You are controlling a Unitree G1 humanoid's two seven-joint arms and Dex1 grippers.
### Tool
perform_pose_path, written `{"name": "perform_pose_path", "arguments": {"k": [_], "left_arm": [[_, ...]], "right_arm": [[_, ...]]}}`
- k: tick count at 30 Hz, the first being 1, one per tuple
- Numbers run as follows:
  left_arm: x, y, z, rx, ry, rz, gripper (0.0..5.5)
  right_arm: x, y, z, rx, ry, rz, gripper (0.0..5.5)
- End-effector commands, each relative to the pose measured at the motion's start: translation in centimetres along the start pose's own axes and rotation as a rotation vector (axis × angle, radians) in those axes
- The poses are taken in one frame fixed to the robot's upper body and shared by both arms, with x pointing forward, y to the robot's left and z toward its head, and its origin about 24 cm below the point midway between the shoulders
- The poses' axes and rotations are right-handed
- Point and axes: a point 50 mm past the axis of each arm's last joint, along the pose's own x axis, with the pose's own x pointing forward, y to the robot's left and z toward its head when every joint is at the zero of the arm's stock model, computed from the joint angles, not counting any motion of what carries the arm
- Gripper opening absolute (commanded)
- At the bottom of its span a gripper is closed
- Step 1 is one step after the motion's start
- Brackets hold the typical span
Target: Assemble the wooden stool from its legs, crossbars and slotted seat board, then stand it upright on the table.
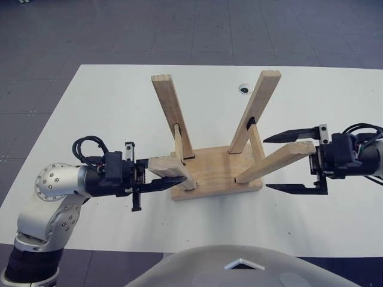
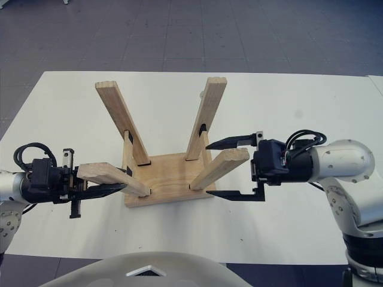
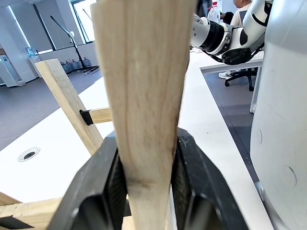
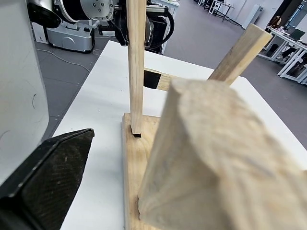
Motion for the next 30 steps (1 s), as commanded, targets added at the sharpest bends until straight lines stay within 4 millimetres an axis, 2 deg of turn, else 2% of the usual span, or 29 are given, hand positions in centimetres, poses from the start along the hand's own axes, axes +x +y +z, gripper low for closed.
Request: {"name": "perform_pose_path", "arguments": {"k": [1, 8, 17, 23, 27, 30], "left_arm": [[0.0, 0.7, 0.2, 0.023, 0.005, 0.032, 1.08], [0.2, 0.7, 0.3, 0.034, 0.011, 0.027, 1.08], [0.4, 0.5, -0.1, 0.069, 0.037, 0.063, 1.08], [0.4, 1.0, 0.0, 0.112, 0.057, 0.142, 1.08], [0.4, 1.3, 0.2, 0.101, 0.057, 0.183, 1.08], [0.4, 1.4, -0.5, 0.016, 0.089, 0.166, 1.08]], "right_arm": [[0.6, 0.5, 0.0, 0.043, -0.03, 0.014, 3.7], [1.1, 0.1, -0.5, 0.087, -0.061, 0.005, 2.38], [1.6, 0.1, -1.0, 0.13, -0.07, -0.012, 1.09], [1.6, 0.7, -1.0, 0.07, -0.038, -0.036, 1.08], [1.5, 0.4, -1.4, 0.014, 0.001, -0.216, 1.08], [1.4, 0.2, -2.3, 0.056, 0.083, -0.277, 1.08]]}}
